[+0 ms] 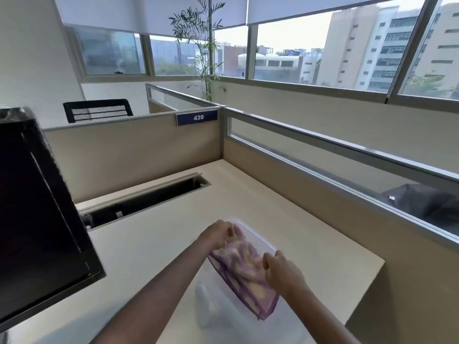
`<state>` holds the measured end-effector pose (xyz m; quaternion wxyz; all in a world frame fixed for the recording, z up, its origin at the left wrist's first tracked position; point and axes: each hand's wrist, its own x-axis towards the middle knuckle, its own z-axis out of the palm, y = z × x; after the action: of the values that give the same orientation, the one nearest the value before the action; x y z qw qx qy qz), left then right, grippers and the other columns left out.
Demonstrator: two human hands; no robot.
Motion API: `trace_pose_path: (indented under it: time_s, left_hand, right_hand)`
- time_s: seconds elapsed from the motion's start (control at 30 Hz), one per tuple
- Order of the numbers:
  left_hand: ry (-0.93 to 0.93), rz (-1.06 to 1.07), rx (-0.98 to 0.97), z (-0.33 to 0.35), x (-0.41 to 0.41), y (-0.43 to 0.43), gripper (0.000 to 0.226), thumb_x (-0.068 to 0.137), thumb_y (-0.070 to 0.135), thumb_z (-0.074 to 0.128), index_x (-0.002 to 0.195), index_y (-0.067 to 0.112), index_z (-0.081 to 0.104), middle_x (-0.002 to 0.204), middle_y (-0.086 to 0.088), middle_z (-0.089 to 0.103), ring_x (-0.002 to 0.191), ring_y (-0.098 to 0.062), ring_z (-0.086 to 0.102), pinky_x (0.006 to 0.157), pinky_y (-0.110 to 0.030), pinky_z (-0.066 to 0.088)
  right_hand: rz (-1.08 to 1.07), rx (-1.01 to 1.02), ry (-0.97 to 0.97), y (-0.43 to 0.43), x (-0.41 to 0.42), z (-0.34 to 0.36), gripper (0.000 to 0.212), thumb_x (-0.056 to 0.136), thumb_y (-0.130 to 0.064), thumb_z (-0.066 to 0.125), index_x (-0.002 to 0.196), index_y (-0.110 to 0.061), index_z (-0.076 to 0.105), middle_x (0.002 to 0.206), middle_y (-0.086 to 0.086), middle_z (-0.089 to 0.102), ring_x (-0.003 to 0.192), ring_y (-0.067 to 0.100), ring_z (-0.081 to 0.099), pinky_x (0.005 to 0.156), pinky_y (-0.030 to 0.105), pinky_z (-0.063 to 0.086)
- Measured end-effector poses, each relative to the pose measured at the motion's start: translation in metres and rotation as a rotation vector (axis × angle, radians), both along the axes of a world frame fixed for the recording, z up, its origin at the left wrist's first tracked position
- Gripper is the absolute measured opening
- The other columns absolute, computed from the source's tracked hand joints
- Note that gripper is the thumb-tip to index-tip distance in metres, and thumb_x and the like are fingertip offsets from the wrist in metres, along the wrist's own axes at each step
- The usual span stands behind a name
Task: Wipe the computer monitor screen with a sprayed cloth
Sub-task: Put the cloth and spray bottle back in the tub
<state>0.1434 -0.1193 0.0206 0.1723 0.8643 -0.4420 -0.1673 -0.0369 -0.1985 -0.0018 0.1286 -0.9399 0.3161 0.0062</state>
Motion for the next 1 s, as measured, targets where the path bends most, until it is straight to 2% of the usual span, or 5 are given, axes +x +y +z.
trace_pose_path:
  time_s: [0.17,0.27,0.5,0.77,1.0]
  left_hand:
    - [-0.035,-0.046,0.107,-0.012,0.005,-0.008,0.032,0.087,-0.003,0.047,0.116,0.007,0.056,0.129,-0.015,0.046,0.116,-0.029,0.05,0.094,-0.032,0.039]
    - [-0.047,-0.085,0.191,-0.013,0.005,-0.01,0.03,0.088,0.006,0.053,0.118,0.008,0.055,0.13,-0.014,0.044,0.115,-0.029,0.051,0.094,-0.034,0.041]
    - [0.08,-0.18,0.381,-0.014,-0.001,-0.017,0.03,0.083,-0.004,0.048,0.108,0.002,0.063,0.095,-0.009,0.054,0.084,-0.018,0.047,0.057,-0.021,0.036]
    - [0.098,-0.279,0.622,-0.018,-0.009,-0.014,0.037,0.091,0.016,0.049,0.126,0.005,0.05,0.134,-0.015,0.047,0.122,-0.03,0.045,0.102,-0.039,0.038]
    - [0.216,-0.19,0.408,0.003,-0.012,0.002,0.034,0.094,0.017,0.046,0.125,0.004,0.051,0.134,-0.014,0.051,0.123,-0.027,0.047,0.1,-0.03,0.036]
  right_hand:
    - [0.088,-0.119,0.178,0.003,0.0,-0.003,0.03,0.088,-0.004,0.039,0.114,-0.011,0.053,0.119,0.011,0.053,0.102,0.028,0.06,0.077,0.031,0.048]
    - [0.114,-0.161,0.206,0.004,-0.001,-0.001,0.033,0.087,-0.003,0.042,0.118,-0.012,0.051,0.123,0.011,0.047,0.1,0.028,0.061,0.064,0.027,0.042]
    - [0.242,-0.339,0.257,0.016,0.007,0.006,0.03,0.087,-0.003,0.048,0.114,-0.014,0.056,0.114,0.009,0.053,0.103,0.028,0.049,0.071,0.032,0.034]
    - [0.451,-0.028,0.506,0.017,0.019,-0.004,0.044,0.082,-0.025,0.062,0.122,-0.007,0.056,0.143,0.014,0.035,0.121,0.035,0.043,0.091,0.04,0.045]
    - [0.43,0.033,0.291,0.016,0.016,0.009,0.032,0.092,-0.027,0.048,0.116,-0.011,0.059,0.13,0.01,0.052,0.104,0.029,0.056,0.08,0.033,0.044]
